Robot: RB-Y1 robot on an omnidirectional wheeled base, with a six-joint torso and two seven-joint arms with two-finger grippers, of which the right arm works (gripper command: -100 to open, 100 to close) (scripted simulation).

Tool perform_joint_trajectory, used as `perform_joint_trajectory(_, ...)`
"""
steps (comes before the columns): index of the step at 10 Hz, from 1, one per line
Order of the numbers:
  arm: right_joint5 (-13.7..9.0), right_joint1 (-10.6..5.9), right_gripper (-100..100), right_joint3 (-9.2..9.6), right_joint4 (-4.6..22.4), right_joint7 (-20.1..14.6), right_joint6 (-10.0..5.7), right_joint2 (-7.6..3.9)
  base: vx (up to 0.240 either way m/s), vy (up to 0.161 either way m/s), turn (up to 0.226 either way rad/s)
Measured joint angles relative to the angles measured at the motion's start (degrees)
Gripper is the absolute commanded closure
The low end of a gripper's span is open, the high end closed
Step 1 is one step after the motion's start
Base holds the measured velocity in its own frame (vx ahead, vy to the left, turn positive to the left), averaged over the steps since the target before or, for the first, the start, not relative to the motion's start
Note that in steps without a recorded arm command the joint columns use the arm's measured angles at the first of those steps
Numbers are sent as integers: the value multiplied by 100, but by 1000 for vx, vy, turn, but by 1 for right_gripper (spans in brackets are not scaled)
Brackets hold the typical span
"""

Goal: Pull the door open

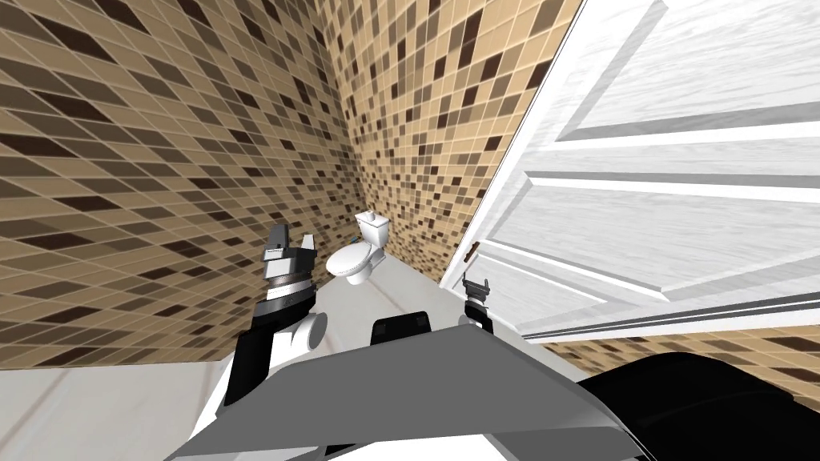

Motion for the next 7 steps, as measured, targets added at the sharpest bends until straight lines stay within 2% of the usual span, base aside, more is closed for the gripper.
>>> perform_joint_trajectory(1, -99, -41, -100, -6, 179, -146, -63, -47, 51, -66, 149)
perform_joint_trajectory(3, -328, -33, -100, -7, 381, -382, -164, -60, 84, -81, 216)
perform_joint_trajectory(4, -458, -56, -100, -27, 480, -491, -185, -85, 67, -89, 110)
perform_joint_trajectory(6, -662, -153, -100, -30, 821, -744, -301, -126, 84, -94, 188)
perform_joint_trajectory(7, -805, -131, -100, -45, 895, -872, -336, -148, 76, -82, 164)
